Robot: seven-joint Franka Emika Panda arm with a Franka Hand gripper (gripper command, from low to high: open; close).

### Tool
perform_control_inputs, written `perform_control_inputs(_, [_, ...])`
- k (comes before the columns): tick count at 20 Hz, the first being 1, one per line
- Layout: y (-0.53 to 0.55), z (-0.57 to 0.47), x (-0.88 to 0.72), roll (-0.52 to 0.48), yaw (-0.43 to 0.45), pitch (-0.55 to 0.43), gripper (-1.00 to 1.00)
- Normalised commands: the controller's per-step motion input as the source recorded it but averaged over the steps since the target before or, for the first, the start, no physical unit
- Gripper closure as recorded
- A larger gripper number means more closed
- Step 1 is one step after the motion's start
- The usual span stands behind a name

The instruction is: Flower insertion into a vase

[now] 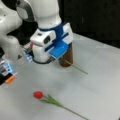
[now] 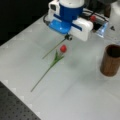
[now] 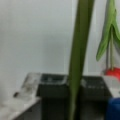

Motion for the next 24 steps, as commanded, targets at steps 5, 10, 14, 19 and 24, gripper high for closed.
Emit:
perform_control_inputs(5, [0.08,0.08,-0.34,0.013,-0.035,0.055,1.00])
perform_control_inputs(10, [0.50,0.07,-0.63,0.043,-0.014,0.005,1.00])
perform_control_inputs(14, [0.73,-0.04,-0.84,0.026,-0.021,-0.120,1.00])
perform_control_inputs(19, [0.53,-0.18,-0.73,0.004,-0.035,-0.185,1.00])
perform_control_inputs(24, [0.36,-0.17,-0.57,0.057,-0.052,-0.151,1.00])
